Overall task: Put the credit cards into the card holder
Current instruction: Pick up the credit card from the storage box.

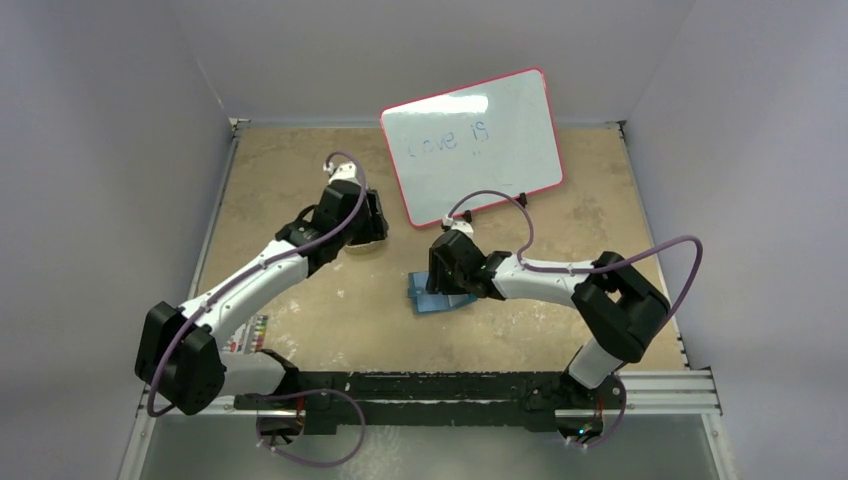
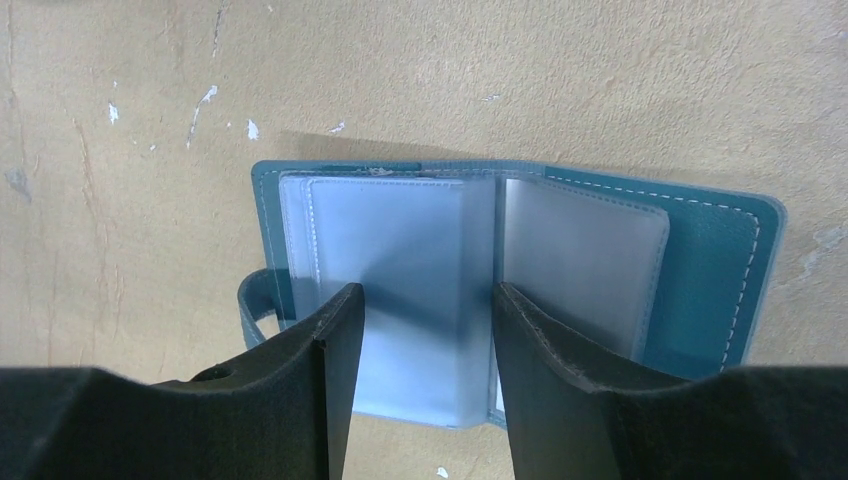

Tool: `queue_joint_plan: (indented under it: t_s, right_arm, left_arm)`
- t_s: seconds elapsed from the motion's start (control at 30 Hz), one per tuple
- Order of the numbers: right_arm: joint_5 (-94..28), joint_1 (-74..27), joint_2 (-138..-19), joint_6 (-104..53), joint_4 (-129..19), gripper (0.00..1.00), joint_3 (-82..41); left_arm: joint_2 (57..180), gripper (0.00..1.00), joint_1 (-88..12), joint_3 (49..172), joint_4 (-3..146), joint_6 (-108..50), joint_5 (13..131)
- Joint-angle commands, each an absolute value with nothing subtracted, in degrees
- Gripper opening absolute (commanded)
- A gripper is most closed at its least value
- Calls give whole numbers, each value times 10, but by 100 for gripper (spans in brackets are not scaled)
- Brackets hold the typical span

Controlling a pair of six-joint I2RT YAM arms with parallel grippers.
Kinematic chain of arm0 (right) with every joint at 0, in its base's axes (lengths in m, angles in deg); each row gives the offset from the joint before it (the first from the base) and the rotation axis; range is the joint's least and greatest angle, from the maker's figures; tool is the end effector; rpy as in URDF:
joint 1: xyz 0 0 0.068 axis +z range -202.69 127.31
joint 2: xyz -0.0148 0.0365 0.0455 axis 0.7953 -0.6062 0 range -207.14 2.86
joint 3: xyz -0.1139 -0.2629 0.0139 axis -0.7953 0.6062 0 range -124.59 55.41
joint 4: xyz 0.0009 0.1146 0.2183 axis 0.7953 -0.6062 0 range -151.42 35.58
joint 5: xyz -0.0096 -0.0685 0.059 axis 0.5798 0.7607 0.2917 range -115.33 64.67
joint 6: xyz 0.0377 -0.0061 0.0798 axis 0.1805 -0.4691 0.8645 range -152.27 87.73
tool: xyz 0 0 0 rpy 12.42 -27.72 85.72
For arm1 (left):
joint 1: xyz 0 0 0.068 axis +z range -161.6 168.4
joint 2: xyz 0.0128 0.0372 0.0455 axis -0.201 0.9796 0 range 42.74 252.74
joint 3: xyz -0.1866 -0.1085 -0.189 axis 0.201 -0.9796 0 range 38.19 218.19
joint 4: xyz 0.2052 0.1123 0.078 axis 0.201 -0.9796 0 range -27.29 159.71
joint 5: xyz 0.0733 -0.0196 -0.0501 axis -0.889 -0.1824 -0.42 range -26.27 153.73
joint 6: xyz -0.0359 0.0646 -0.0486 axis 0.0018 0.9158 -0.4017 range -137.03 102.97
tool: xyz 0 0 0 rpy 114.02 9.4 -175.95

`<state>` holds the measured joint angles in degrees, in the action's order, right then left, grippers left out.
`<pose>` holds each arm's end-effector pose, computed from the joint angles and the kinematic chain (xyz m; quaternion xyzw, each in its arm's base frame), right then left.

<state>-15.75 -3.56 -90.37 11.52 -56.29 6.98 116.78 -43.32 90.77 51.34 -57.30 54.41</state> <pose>0.2354 0.2519 0.1624 -0.0123 0.9266 0.2131 0.3096 0.2576 -0.1444 0.2563 -0.1017 0.8976 -0.1888 0.3851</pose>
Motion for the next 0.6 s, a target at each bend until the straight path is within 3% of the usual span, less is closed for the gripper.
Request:
queue_joint_plan:
  t_s: [0.0,0.13,0.33,0.37,0.57]
  right_arm:
    - [-138,-36,-892,96,-586,53,70]
    - [-144,-37,-888,88,-580,53,72]
    - [-146,-36,-876,74,-578,53,76]
    - [-148,-37,-874,74,-577,53,78]
    - [-165,-37,-856,79,-572,53,93]
  left_arm:
    - [1156,58,-426,949,451,-331,479]
    - [1155,62,-418,933,520,-212,463]
    - [1259,66,-349,1036,502,-186,462]
    - [1271,74,-343,1041,510,-168,472]
    - [1274,76,-313,1027,572,-51,584]
